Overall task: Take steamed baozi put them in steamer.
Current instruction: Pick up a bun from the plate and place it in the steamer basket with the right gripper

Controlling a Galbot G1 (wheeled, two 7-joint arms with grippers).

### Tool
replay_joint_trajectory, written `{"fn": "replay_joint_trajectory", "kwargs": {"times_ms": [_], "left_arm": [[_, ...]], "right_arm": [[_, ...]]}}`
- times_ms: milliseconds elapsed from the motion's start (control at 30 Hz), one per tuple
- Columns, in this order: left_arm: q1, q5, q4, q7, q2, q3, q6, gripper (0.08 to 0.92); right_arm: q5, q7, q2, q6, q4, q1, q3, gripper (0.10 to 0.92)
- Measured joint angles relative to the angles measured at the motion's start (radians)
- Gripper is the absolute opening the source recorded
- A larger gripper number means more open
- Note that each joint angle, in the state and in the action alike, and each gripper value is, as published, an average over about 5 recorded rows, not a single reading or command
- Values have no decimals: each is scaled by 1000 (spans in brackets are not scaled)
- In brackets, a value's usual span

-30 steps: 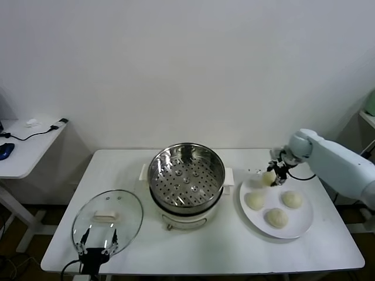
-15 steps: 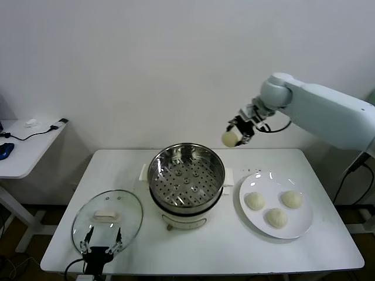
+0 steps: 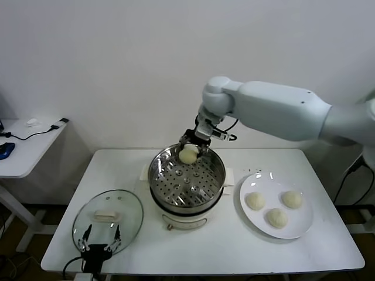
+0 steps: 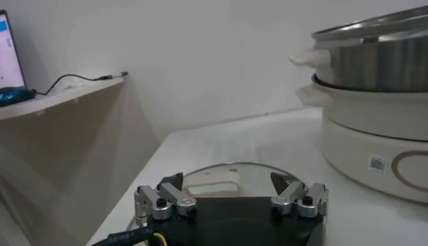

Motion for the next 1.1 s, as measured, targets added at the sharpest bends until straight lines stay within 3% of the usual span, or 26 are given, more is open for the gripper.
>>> {"fn": "replay_joint_trajectory", "kwargs": {"times_ms": [833,1100], "left_arm": [[-35,-8,30,0,15,-21,3,823],[-37,-9,29,-1,16,-21,3,823]], "right_arm": [[-249,64,156,226,-356,-202,122,645],[-235,58,165,237,-394,-207,126,815]]}}
